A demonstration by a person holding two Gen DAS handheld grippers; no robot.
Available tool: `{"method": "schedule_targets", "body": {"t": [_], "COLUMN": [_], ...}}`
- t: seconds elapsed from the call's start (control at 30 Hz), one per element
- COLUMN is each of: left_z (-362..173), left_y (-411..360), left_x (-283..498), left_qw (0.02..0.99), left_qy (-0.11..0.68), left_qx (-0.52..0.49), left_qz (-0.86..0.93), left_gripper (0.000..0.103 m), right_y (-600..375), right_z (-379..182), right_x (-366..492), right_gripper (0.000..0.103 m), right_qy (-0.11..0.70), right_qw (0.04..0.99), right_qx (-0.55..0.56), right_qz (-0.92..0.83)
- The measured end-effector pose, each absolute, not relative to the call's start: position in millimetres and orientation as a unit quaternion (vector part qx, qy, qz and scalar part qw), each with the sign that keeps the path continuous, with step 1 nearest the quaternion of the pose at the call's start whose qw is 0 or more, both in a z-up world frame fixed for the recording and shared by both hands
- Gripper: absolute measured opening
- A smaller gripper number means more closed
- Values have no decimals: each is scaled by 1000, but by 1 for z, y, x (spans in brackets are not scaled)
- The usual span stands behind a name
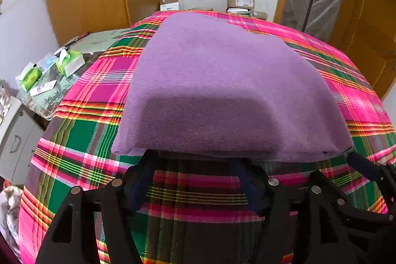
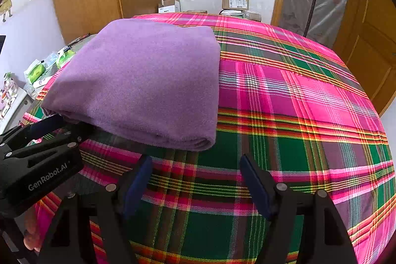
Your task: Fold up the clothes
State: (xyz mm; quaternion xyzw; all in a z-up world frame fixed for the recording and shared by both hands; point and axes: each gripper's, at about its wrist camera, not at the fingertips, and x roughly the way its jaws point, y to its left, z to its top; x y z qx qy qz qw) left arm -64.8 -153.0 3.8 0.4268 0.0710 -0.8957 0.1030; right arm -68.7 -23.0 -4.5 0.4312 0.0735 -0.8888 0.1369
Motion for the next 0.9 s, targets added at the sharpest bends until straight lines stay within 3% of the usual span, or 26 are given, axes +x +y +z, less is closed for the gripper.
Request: {"method": "schedule_targets", "body": {"t": [0.9], "left_z": [3], "left_y": [-157], "left_x": [-65], "left_qw": [114], "left_qy": [73], "left_qx": [430], "left_qz": [-893], "left_gripper": [75], "right_y": [-25], "right_z": [-5], "right_x": [-70], "right_gripper": [74], "right_qy": [73], "right_qw": [136], "right_qx": [431], "right_qz": [-889]}}
